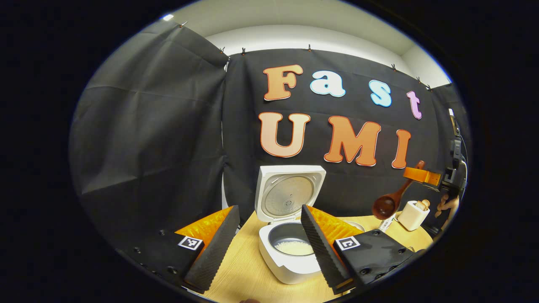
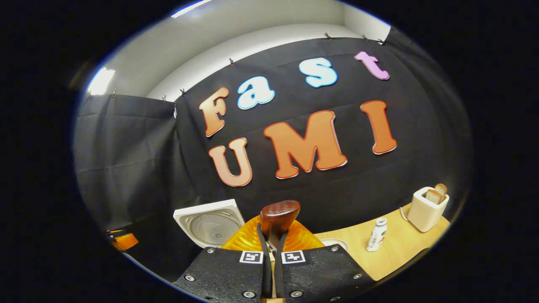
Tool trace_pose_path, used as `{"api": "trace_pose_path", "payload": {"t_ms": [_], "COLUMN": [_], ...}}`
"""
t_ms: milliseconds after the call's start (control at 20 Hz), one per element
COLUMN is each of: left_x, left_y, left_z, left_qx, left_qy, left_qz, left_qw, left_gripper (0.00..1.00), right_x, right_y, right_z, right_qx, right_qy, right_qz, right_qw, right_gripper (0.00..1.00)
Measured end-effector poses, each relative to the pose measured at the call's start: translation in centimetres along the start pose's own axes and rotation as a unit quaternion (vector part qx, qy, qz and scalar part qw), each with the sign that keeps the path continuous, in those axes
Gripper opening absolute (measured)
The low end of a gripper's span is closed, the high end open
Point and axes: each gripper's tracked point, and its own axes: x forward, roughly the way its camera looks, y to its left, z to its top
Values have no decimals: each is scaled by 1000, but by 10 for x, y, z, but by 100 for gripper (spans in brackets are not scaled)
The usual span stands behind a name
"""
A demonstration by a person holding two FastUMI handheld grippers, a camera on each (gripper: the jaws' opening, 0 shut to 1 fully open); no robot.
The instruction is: Close the left gripper, press the button to open the rice cooker; take a wooden spoon from the chopstick holder with the right hand, scoop a spoonful of rice and pour it into the rice cooker, then put the wooden spoon back into the chopstick holder.
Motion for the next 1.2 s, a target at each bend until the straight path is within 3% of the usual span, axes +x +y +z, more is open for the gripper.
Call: {"api": "trace_pose_path", "payload": {"t_ms": [300, 550, 900, 1200], "left_x": [4, 7, 12, 12], "left_y": [-20, -42, -64, -75], "left_z": [-2, -2, 1, -1], "left_qx": [-3, 7, 9, 7], "left_qy": [0, 5, 3, 6], "left_qz": [-14, -31, -33, -28], "left_qw": [1000, 999, 999, 1000], "left_gripper": [99, 100, 100, 99], "right_x": [-62, -112, -147, -152], "right_y": [-115, -188, -237, -259], "right_z": [-13, -40, -98, -155], "right_qx": [24, 49, 87, 119], "right_qy": [10, 34, 73, 117], "right_qz": [-110, -178, -220, -227], "right_qw": [994, 982, 969, 960], "right_gripper": [2, 2, 2, 2]}}
